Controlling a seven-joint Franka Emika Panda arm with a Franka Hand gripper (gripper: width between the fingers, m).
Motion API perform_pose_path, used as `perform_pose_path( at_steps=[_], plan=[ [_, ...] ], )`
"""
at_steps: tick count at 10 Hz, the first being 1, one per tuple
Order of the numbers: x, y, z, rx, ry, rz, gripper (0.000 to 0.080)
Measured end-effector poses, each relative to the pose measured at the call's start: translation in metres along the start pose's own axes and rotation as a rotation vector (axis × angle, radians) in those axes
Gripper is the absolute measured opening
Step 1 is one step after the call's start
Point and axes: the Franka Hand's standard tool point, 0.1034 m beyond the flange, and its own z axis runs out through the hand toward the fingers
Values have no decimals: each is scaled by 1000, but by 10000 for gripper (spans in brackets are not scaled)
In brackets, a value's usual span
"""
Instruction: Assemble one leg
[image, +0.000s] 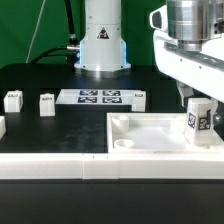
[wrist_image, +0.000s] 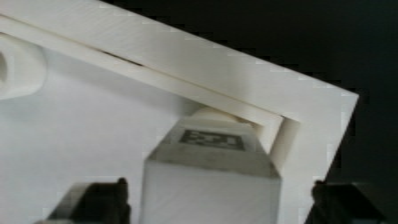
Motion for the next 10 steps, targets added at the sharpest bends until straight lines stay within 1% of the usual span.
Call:
perform_pose_path(
  at_steps=[1, 2, 3, 4, 5, 6, 7, 8, 10],
  plan=[
    [0, 1, 1, -3, 0, -136, 590],
    [1, 2, 1, -13, 6, -300, 637],
    [1, 3, 2, -21, 11, -431, 646],
    [1, 3, 2, -34, 23, -529, 646],
    [1, 3, 2, -52, 38, -660, 646],
    [-2, 2, 2, -63, 49, -763, 648],
    [-5, 1, 3, -66, 56, -830, 648],
    [-5, 1, 4, -63, 62, -879, 648],
    [0, -1, 4, -54, 77, -1074, 648]
  ],
)
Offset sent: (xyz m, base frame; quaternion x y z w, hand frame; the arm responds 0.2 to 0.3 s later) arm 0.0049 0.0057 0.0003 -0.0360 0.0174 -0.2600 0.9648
